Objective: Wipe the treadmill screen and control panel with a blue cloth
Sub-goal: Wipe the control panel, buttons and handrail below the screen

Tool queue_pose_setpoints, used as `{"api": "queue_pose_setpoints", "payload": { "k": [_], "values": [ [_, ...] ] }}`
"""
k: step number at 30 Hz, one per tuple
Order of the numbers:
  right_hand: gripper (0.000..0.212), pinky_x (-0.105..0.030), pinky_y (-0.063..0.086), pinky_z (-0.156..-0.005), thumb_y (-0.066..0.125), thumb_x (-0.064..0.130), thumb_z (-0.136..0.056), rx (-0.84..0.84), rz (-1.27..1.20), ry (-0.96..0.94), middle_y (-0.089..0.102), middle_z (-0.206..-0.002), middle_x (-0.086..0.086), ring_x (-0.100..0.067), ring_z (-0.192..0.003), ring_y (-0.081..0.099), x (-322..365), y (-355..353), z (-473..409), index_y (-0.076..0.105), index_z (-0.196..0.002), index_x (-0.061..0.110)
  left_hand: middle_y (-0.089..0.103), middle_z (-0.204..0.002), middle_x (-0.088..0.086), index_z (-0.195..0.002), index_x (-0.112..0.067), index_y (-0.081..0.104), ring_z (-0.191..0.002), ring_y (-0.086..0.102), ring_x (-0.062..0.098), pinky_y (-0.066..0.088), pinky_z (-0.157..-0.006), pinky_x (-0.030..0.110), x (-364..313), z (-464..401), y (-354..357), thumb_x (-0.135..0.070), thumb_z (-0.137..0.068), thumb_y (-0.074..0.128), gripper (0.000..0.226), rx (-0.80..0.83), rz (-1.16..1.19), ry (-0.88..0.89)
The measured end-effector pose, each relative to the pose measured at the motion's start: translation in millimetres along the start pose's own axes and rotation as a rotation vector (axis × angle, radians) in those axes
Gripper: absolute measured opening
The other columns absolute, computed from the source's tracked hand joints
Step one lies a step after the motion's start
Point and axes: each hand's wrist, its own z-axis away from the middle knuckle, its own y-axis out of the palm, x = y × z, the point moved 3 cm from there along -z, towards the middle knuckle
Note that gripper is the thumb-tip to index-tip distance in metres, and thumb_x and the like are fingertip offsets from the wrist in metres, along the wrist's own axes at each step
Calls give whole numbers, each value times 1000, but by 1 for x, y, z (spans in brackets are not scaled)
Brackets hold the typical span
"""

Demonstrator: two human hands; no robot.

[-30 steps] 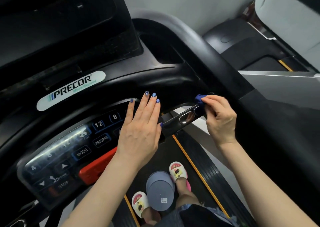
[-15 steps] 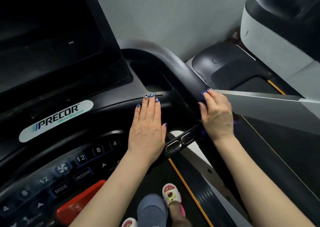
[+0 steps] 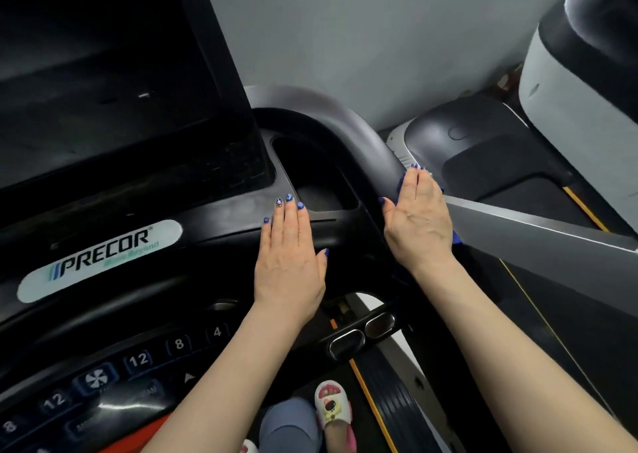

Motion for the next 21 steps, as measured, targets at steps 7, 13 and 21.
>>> {"api": "queue_pose_setpoints", "payload": {
  "k": [7,13,21],
  "values": [
    [77,-52,28,-114,47,46,-99,94,28,-100,31,-150,-30,-42,-140,30,32,17,-61,26,-149,-9,5,-166,19,-156,1,12,-155,2,29,-3,-123,41,5,-23,-1,-45,-99,28,75,-80,-19,-55],
    [81,-49,21,-119,37,51,-98,143,14,-239,23,-156,-27,-40,-146,20,68,26,-108,19,-152,-7,-3,-166,17,-157,-1,5,-154,-8,28,-6,-122,43,26,-40,-13,-49,-99,26,78,-73,-50,-152],
    [86,-46,16,-122,29,49,-88,223,-60,-401,20,-157,-28,-37,-148,17,103,34,-161,17,-152,-6,-33,-160,8,-150,-9,-24,-146,-34,21,-21,-117,41,41,-40,-26,-58,-95,3,79,23,-57,-237]
  ]
}}
